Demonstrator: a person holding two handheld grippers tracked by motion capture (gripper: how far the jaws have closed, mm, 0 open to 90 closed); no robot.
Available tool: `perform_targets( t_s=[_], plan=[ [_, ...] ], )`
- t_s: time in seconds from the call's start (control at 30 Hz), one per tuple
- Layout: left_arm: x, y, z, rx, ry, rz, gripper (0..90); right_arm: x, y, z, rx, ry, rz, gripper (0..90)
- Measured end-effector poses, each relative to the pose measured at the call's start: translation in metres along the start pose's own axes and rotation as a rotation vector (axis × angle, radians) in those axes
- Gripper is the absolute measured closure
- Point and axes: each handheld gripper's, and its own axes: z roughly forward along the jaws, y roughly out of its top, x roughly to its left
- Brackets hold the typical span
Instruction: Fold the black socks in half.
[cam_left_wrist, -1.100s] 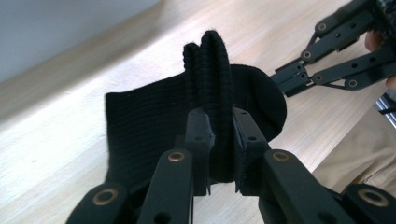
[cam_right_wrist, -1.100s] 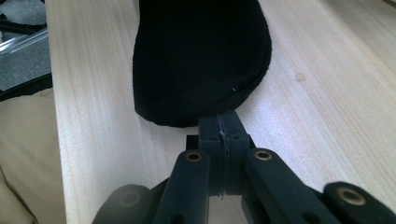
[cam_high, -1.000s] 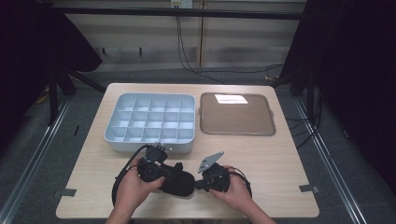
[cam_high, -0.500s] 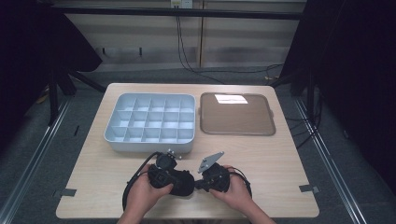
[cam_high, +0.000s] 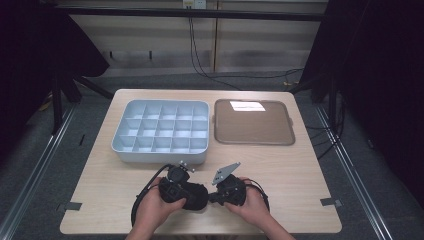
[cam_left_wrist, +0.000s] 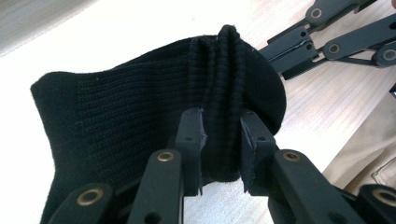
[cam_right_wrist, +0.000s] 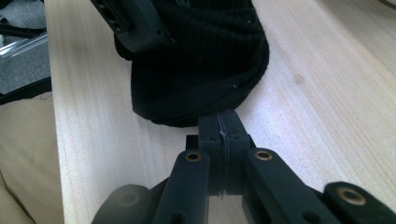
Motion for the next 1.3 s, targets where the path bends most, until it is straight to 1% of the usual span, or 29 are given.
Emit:
perform_targets(
  t_s=[0.27, 0.43, 0.63, 0.67, 0.77, 0.8, 0.9, 0.97, 1.1, 1.17, 1.2, 1.23, 1.27, 1.3],
  plan=[
    [-0.001, 0.001, -0.003, 0.009, -0.032, -0.01, 66.1, 0.0, 0.0, 0.0, -0.002, 0.0, 0.009, 89.5],
    [0.001, 0.001, -0.005, 0.009, -0.038, -0.018, 63.8, 0.0, 0.0, 0.0, -0.002, 0.0, 0.008, 89.5],
    [0.003, 0.003, -0.011, -0.003, -0.048, -0.02, 63.6, 0.0, -0.001, 0.0, -0.003, 0.002, 0.009, 89.5],
    [0.005, 0.004, -0.013, -0.007, -0.052, -0.028, 63.3, 0.0, -0.001, 0.0, -0.003, 0.003, 0.009, 89.5],
    [0.007, 0.004, -0.015, -0.008, -0.046, -0.03, 63.3, 0.0, -0.001, 0.0, -0.002, 0.003, 0.011, 89.5],
    [0.008, 0.004, -0.016, -0.018, -0.051, -0.041, 63.2, 0.0, -0.001, 0.0, -0.001, 0.0, 0.008, 89.5],
    [0.009, 0.004, -0.019, -0.017, -0.055, -0.034, 62.9, 0.0, -0.001, 0.0, -0.001, 0.0, 0.008, 89.4],
    [0.008, 0.005, -0.022, -0.028, -0.066, -0.037, 62.7, -0.001, -0.001, 0.0, 0.0, 0.001, 0.006, 89.5],
    [0.009, 0.006, -0.026, -0.034, -0.056, -0.042, 63.0, 0.0, -0.001, 0.0, -0.001, 0.0, 0.009, 89.4],
    [0.011, 0.006, -0.029, -0.04, -0.043, -0.037, 63.0, 0.0, -0.001, 0.0, -0.001, -0.001, 0.009, 89.5],
    [0.012, 0.005, -0.03, -0.045, -0.032, -0.04, 62.9, -0.001, -0.001, 0.0, -0.004, -0.002, 0.004, 89.5],
    [0.014, 0.005, -0.032, -0.054, -0.028, -0.042, 60.9, -0.001, -0.001, 0.0, -0.004, -0.001, 0.005, 89.5],
    [0.017, 0.004, -0.036, -0.064, -0.008, -0.046, 59.6, -0.001, 0.0, 0.0, -0.003, -0.001, 0.005, 89.4],
    [0.017, 0.004, -0.036, -0.064, -0.008, -0.046, 57.9, -0.001, 0.0, 0.0, -0.003, -0.001, 0.005, 89.4]
  ],
)
